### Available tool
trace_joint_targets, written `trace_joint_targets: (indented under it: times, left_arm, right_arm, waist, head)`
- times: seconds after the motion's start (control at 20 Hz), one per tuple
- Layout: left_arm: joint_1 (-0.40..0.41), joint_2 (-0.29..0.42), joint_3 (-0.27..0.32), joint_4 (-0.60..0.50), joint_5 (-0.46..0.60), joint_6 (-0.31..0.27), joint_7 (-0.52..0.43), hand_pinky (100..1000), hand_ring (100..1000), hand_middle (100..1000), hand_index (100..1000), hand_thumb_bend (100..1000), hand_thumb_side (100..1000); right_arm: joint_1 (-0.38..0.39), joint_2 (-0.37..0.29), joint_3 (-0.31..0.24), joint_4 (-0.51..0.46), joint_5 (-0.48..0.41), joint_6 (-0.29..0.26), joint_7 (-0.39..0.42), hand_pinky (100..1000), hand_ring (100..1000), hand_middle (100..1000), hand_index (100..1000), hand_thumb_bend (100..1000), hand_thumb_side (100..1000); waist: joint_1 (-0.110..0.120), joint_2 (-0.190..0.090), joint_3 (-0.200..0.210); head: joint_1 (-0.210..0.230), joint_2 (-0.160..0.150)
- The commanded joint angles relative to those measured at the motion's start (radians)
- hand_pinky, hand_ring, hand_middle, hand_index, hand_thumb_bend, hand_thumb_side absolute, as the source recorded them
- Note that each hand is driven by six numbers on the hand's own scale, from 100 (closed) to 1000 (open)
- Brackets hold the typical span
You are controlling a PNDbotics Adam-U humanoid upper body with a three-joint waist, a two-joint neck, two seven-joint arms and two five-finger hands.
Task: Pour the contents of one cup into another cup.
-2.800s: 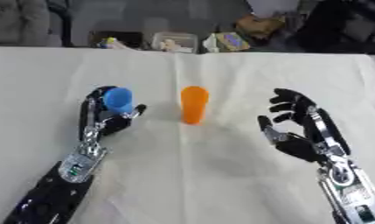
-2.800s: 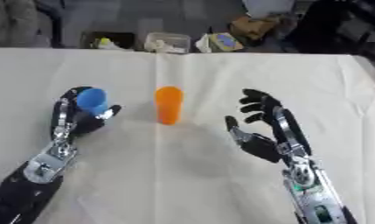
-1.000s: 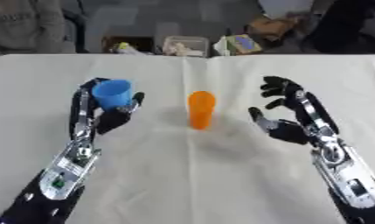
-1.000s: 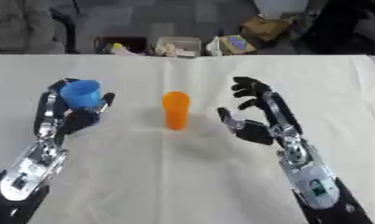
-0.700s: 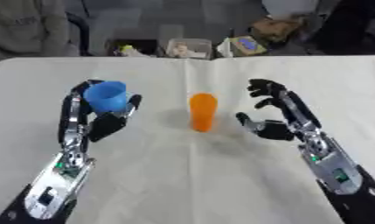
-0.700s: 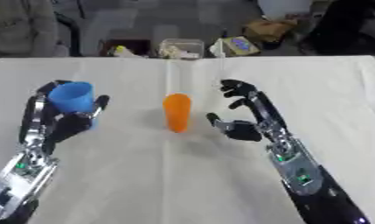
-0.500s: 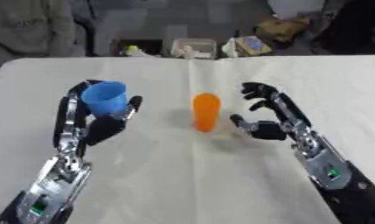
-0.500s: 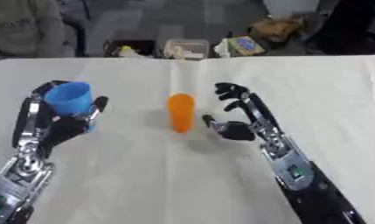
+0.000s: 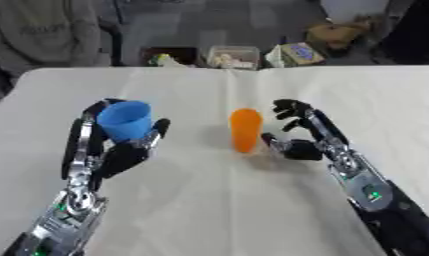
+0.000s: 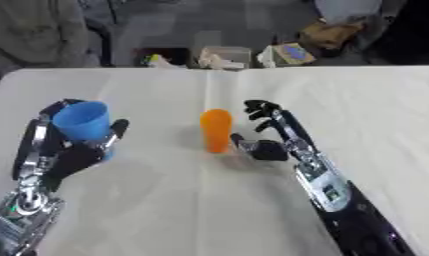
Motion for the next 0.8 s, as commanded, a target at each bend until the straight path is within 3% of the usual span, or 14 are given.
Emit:
trace_joint_targets:
  times: [0.05, 0.8]
  left_arm:
    - [-0.008, 0.004, -0.002, -0.031, 0.003, -0.003, -0.007, 198, 187, 155, 350, 553, 100]
    - [-0.003, -0.004, -0.014, -0.034, 0.01, -0.01, -0.025, 203, 189, 157, 353, 549, 100]
  right_arm:
    - [-0.029, -0.001, -0.012, 0.012, -0.008, -0.006, 0.0, 609, 758, 739, 871, 386, 188]
    - [-0.056, 0.029, -0.009, 0.068, -0.012, -0.02, 0.017, 603, 751, 733, 870, 387, 215]
  waist:
    - [0.001, -0.014, 0.004]
    - [0.004, -0.009, 0.023]
  head:
    - [-0.004, -0.006]
    - [-0.017, -0.005]
